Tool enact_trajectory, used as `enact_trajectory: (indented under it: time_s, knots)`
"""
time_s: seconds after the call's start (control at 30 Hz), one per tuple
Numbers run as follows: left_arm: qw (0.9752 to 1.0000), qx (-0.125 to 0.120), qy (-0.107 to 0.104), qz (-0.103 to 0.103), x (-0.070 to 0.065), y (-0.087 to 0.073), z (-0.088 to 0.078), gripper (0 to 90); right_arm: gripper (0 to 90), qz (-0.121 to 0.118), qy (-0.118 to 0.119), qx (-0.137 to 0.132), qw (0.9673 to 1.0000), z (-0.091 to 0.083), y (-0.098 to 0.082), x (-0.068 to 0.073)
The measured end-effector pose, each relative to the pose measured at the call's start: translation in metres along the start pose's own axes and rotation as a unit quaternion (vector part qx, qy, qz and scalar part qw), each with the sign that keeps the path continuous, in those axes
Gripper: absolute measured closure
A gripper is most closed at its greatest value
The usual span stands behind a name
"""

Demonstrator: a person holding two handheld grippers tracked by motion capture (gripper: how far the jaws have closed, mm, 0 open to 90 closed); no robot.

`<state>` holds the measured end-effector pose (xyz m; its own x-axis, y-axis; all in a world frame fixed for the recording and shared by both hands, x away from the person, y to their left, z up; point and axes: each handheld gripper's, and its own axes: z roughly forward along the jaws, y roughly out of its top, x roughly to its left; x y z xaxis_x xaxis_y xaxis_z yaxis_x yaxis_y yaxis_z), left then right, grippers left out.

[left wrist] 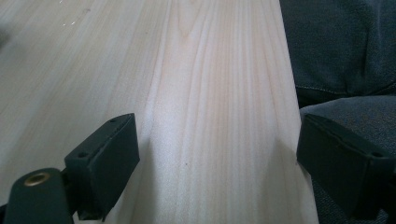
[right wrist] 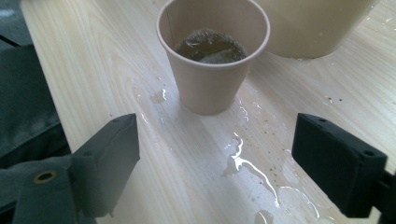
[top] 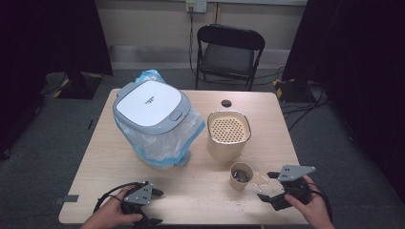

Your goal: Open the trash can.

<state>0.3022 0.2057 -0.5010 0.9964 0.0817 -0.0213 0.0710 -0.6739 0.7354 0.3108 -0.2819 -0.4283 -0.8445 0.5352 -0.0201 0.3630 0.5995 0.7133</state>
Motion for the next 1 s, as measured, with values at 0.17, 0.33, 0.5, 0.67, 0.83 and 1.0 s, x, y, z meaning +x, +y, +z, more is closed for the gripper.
enact_trajectory:
  time_s: [0.17,0.33,0.5,0.67,0.83,1.0]
  knots:
    - [1.0,-0.001,0.001,-0.001,0.0,0.0,0.0,12.4,14.4,-0.002,0.001,0.006,1.0,0.001,0.0,-0.002]
    - [1.0,0.0,0.0,0.0,0.0,0.0,0.0,12.4,14.4,-0.003,0.004,0.012,0.9999,0.001,0.003,-0.002]
    - [1.0,-0.001,0.001,-0.001,0.0,0.0,0.0,12.3,14.4,-0.012,0.004,0.016,0.9998,-0.002,0.009,-0.002]
    - [1.0,-0.004,0.0,0.0,0.0,0.0,0.0,12.3,14.5,-0.019,0.008,0.018,0.9996,-0.003,0.019,0.0]
    - [1.0,-0.004,0.0,0.0,0.0,0.0,0.001,12.0,14.6,-0.027,0.009,0.018,0.9994,-0.002,0.03,0.001]
    - [1.0,-0.004,-0.004,-0.003,0.001,0.0,0.0,11.7,14.5,-0.031,0.012,0.027,0.9991,0.0,0.04,0.002]
